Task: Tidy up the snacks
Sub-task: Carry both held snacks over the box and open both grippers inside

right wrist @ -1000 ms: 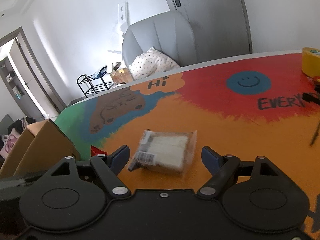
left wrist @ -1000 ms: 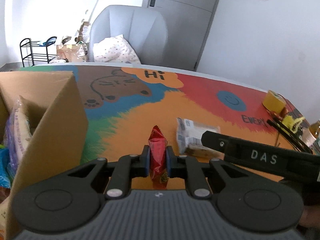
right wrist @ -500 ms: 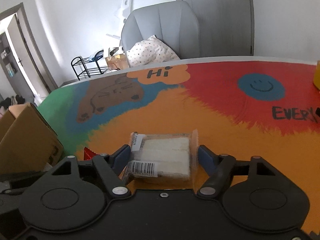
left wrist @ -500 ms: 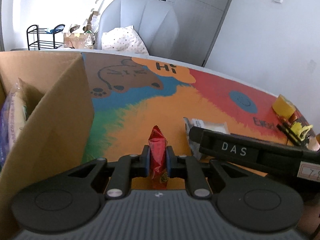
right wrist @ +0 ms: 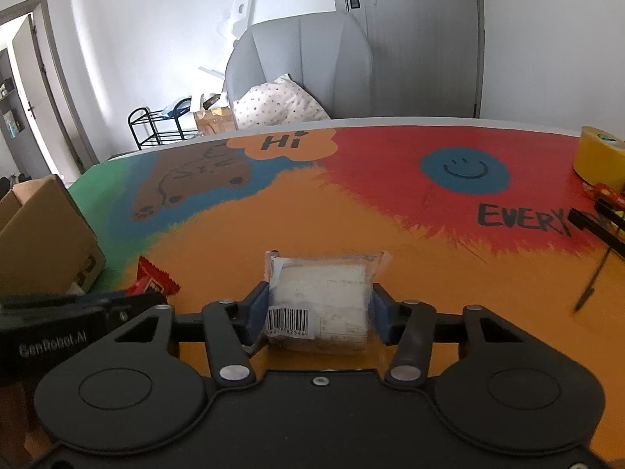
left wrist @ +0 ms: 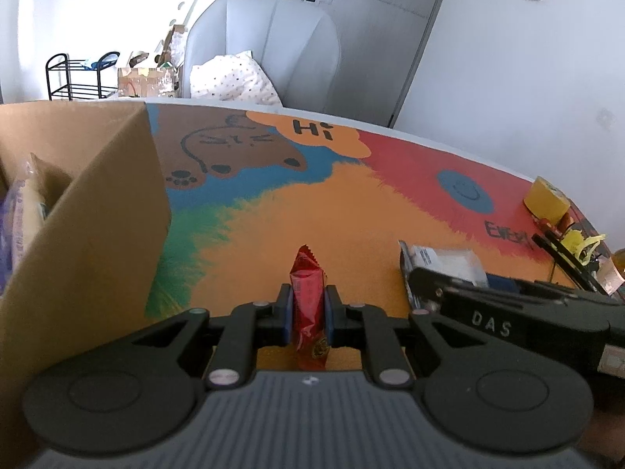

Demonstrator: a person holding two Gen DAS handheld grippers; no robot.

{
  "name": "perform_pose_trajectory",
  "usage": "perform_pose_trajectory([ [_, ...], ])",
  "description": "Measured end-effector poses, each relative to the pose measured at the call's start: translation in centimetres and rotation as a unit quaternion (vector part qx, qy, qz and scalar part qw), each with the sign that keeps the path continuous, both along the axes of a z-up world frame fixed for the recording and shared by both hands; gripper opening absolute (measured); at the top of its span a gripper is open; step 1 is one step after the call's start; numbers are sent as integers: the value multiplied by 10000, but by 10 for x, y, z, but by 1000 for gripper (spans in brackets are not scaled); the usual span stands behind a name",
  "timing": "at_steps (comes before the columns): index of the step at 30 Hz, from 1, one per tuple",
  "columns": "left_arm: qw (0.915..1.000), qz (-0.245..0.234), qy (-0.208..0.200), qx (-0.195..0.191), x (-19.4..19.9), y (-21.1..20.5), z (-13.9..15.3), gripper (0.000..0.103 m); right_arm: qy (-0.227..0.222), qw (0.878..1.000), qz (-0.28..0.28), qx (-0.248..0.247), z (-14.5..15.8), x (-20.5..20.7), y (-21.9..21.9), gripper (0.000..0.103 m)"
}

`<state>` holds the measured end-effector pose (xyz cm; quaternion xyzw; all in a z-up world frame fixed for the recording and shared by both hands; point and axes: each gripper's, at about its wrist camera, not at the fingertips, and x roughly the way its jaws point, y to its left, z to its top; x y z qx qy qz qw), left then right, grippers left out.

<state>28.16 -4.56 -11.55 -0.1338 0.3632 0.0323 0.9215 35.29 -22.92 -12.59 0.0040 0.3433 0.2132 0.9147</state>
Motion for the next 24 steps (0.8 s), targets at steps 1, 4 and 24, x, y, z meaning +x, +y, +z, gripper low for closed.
perform_pose_trajectory([
  [1,10000,-2,-24,14,-1,-1,2,15,-17,10000,-17,50,1,-3,-3,50],
  [4,9999,15,-99,40,-7,-1,8,15,-60,9998,-50,206,7,-10,-10,50],
  [24,9956,178,-904,148,-50,19,74,15,-766,9941,309,699,75,-46,9,50],
])
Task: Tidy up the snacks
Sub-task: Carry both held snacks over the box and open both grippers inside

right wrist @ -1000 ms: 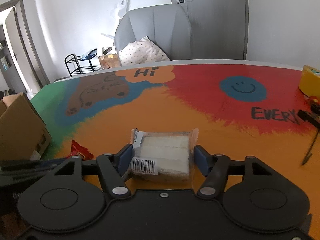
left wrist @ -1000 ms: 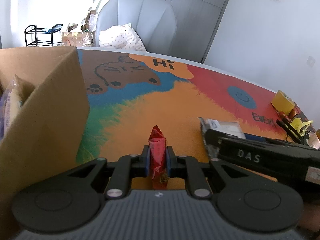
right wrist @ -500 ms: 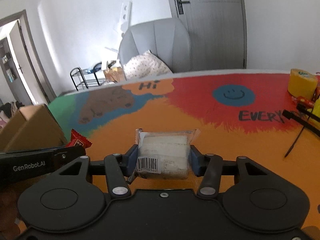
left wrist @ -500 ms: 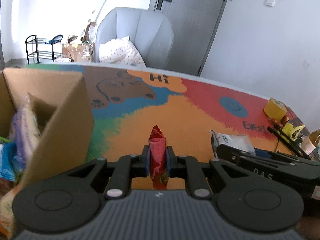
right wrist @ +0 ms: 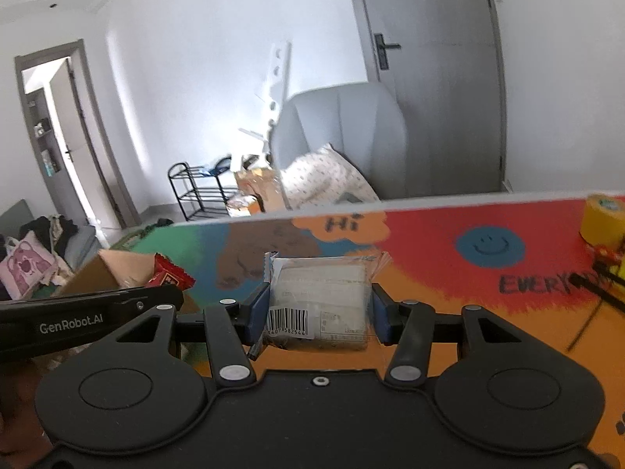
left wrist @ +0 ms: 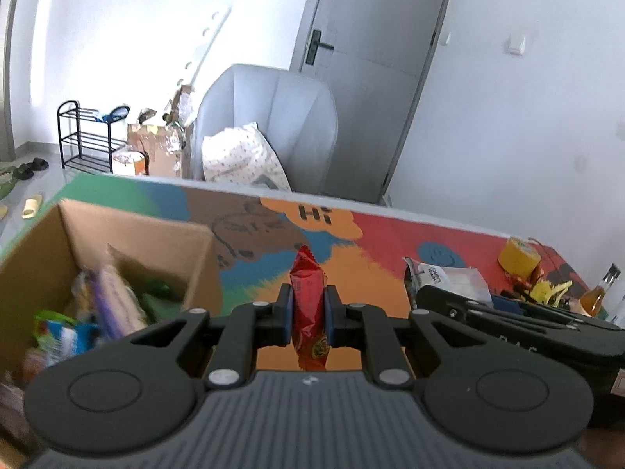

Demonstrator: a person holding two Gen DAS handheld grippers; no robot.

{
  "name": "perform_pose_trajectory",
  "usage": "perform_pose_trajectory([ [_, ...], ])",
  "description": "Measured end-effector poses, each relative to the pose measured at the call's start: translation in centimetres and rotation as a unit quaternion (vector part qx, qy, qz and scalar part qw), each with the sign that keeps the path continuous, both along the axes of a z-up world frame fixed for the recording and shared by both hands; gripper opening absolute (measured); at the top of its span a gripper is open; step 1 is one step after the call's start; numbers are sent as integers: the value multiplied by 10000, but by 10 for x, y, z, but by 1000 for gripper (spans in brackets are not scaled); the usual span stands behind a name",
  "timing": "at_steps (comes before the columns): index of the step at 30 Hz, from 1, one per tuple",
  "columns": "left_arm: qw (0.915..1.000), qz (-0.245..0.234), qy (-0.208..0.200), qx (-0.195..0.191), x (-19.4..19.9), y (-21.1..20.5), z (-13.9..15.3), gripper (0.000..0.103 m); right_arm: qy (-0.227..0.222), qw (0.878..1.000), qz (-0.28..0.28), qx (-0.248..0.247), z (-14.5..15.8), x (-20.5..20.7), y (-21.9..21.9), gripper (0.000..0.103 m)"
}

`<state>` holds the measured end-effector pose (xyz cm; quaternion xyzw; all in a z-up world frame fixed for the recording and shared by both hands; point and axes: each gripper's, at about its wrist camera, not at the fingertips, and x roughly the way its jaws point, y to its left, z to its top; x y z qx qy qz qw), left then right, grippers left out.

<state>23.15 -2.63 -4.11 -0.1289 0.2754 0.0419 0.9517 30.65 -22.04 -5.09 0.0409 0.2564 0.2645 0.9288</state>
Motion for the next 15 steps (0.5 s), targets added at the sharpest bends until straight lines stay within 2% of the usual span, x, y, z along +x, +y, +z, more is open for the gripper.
perform_pose_trajectory([
  [6,9996,185,-203,61,-17,18,19,15,-149,9996,207,127,14,-5,17,50],
  [15,9981,550,-239,169,-41,55,32,15,-302,9977,569,198,26,-16,50,50],
])
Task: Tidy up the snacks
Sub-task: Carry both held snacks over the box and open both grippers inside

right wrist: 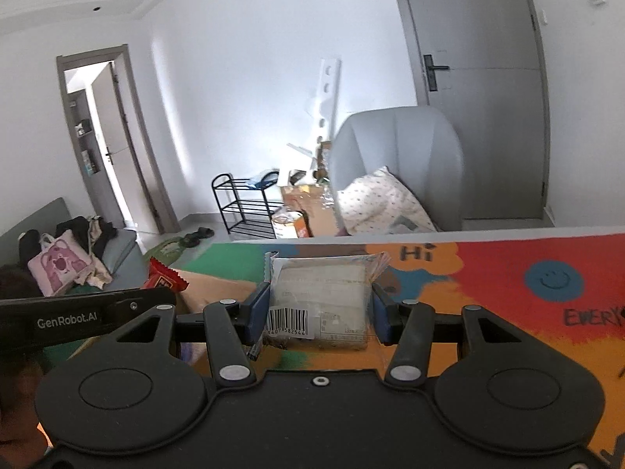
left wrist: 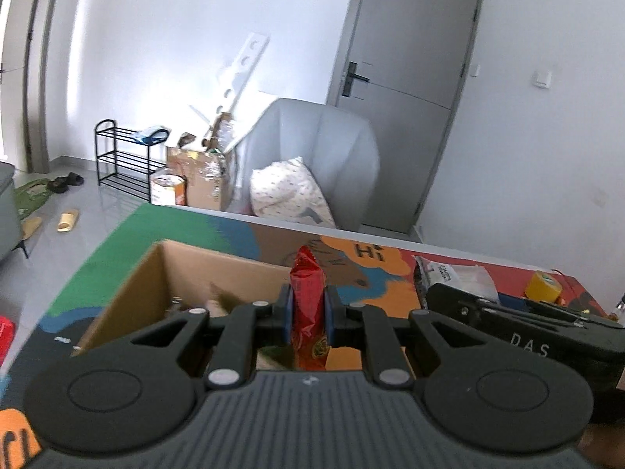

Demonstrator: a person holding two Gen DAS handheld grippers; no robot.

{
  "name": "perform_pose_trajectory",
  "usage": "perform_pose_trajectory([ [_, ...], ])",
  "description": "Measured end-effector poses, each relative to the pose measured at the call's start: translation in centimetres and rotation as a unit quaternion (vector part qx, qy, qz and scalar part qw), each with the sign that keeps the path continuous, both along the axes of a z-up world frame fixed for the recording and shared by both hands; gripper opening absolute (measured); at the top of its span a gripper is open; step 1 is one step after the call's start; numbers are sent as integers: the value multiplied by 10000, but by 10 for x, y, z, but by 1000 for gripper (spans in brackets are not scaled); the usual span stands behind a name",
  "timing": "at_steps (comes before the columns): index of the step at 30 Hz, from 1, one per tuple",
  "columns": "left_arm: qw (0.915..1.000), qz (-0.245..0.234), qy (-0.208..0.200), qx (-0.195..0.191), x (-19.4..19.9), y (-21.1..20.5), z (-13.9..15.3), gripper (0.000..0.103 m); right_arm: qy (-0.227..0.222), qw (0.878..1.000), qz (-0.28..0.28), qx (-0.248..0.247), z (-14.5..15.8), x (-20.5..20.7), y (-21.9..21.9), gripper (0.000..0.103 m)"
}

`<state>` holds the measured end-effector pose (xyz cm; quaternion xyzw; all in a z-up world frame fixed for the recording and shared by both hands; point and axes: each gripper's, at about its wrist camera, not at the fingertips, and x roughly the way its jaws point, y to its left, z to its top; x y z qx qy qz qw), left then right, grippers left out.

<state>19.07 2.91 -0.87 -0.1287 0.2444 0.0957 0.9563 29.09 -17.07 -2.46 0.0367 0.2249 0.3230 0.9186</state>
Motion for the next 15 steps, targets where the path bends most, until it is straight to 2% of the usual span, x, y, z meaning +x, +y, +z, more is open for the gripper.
perform_pose_trajectory([
  [15,9987,468,61,-165,-29,51,5,15,-126,9990,427,-81,9,-19,44,50],
])
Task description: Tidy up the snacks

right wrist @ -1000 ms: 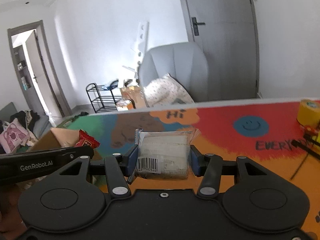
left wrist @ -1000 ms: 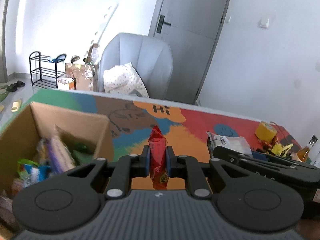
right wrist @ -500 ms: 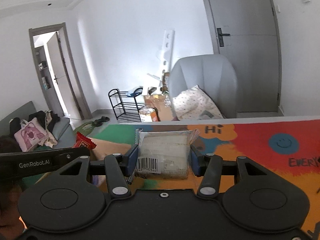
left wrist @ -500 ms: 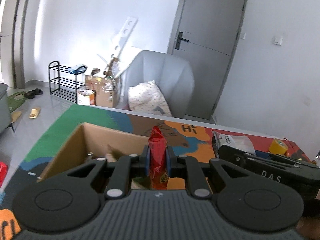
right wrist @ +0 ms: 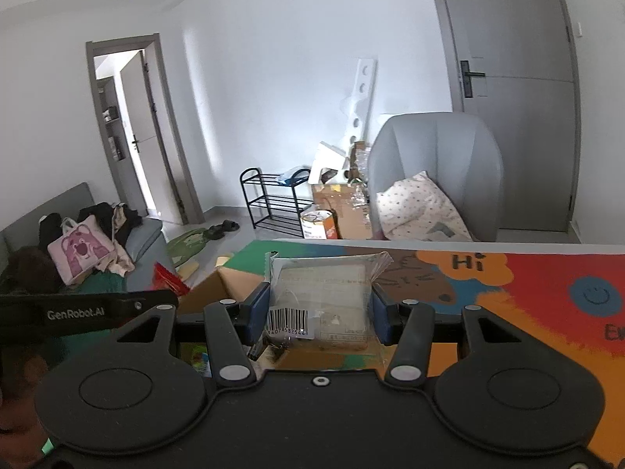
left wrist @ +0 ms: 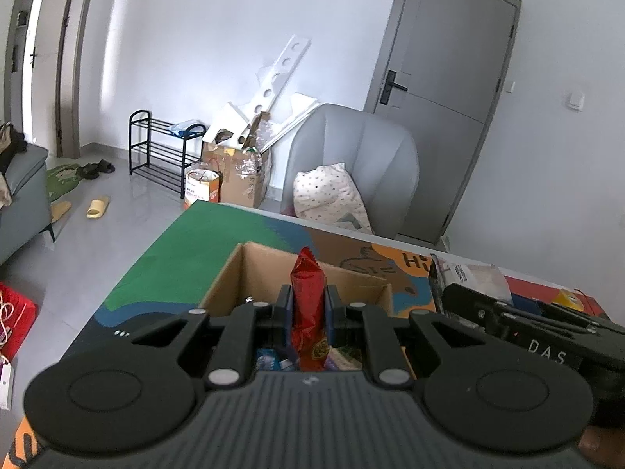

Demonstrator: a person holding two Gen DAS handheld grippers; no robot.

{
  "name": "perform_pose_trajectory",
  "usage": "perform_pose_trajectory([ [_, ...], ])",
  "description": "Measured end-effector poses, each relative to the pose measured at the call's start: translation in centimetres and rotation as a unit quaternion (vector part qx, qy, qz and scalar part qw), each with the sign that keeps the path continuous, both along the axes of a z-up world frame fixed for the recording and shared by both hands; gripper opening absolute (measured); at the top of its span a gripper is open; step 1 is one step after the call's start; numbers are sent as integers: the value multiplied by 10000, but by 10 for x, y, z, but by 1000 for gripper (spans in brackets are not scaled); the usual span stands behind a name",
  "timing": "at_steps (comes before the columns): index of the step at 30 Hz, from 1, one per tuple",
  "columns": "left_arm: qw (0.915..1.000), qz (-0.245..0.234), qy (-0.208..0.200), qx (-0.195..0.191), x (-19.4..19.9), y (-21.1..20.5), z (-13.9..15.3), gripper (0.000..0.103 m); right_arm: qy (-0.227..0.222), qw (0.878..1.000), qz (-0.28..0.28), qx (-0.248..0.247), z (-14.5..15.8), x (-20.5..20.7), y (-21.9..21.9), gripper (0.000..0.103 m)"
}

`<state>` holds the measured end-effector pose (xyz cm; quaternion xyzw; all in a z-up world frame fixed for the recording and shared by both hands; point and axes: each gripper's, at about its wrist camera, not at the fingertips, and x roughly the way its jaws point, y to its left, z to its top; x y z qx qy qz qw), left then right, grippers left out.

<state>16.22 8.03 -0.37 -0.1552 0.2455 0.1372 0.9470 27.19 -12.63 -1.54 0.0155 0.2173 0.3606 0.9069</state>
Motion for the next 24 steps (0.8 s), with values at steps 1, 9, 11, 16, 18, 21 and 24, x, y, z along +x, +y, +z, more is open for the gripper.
perform_pose_trajectory([
  [1,10000,20,19,-30,-1,3,-1,17,-5,10000,21,-11,1,-1,3,50],
  [9,9995,245,6,-217,-15,22,-3,34,-34,9998,214,-49,4,-9,24,50],
  [11,9993,289,-2,-228,-19,27,-4,37,-34,9997,251,-64,5,-11,30,50],
  [16,9990,379,25,-246,-26,40,-7,50,10,9992,394,-50,6,-15,44,51],
  [18,9988,418,41,-239,-27,44,-9,55,77,9986,527,-15,5,-16,49,55],
  [21,9986,478,51,-227,-30,50,-10,64,208,9977,622,147,8,-18,49,72],
  [24,9982,553,46,-206,-34,55,-12,74,139,9983,536,167,12,-22,47,76],
])
